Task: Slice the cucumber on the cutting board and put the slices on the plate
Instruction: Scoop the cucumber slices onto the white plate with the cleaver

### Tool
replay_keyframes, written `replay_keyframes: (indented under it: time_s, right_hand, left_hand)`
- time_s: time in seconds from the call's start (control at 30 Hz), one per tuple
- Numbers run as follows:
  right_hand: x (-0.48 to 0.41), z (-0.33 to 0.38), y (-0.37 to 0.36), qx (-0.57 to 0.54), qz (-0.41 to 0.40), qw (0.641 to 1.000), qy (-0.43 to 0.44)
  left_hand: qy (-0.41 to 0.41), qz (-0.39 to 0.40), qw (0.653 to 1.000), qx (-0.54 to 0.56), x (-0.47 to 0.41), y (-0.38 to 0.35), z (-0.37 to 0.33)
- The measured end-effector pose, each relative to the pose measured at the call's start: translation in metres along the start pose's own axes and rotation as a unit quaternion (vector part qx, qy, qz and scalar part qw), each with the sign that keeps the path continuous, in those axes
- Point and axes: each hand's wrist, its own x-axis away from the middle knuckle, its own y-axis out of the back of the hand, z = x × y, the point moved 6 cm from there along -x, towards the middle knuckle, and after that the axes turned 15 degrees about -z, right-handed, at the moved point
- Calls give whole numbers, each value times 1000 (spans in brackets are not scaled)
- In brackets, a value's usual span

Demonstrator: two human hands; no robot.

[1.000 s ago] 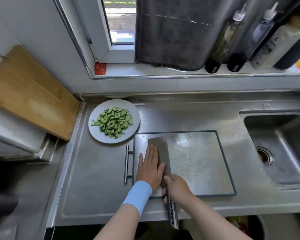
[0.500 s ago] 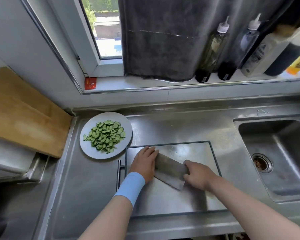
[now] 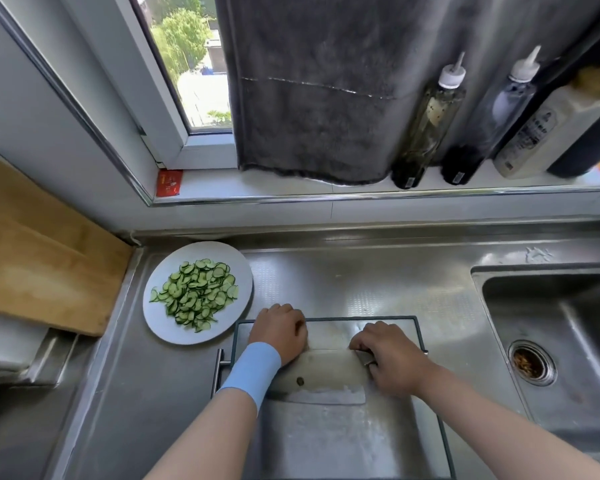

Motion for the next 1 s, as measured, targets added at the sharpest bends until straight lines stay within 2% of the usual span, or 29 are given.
replay_keyframes:
  time_s: [0.07, 0.13, 0.2, 0.27, 0.33, 0.4, 0.63, 0.83, 1.0]
  right_hand:
    - [-6, -3, 8, -42, -7, 999, 2]
    - [-20, -13, 22, -55, -64, 996, -20]
    - [-39, -28, 35, 20, -101, 993, -62]
    - [-56, -42, 41, 129, -60, 983, -114]
    - [-67, -52, 39, 217, 23, 967, -133]
    - [-73, -56, 35, 248, 85, 953, -150]
    - [-86, -58, 19, 166, 159, 953, -200]
    - [-83, -63, 8, 99, 167, 958, -212]
    - [-78, -64, 4, 1, 163, 950, -267]
  left_hand:
    - [12, 10, 999, 36, -13, -2, -6]
    - [18, 32, 998, 43, -26, -4, -13]
    - [25, 74, 996, 38, -35, -10, -18]
    - [43, 130, 989, 56, -43, -19, -22]
    - [56, 178, 980, 72, -51, -28, -27]
    - [66, 208, 973, 80, -59, -34, -31]
    - [85, 238, 957, 142, -77, -47, -56]
    - [132, 240, 938, 211, -79, -59, -67]
    - [175, 224, 922, 263, -81, -62, -68]
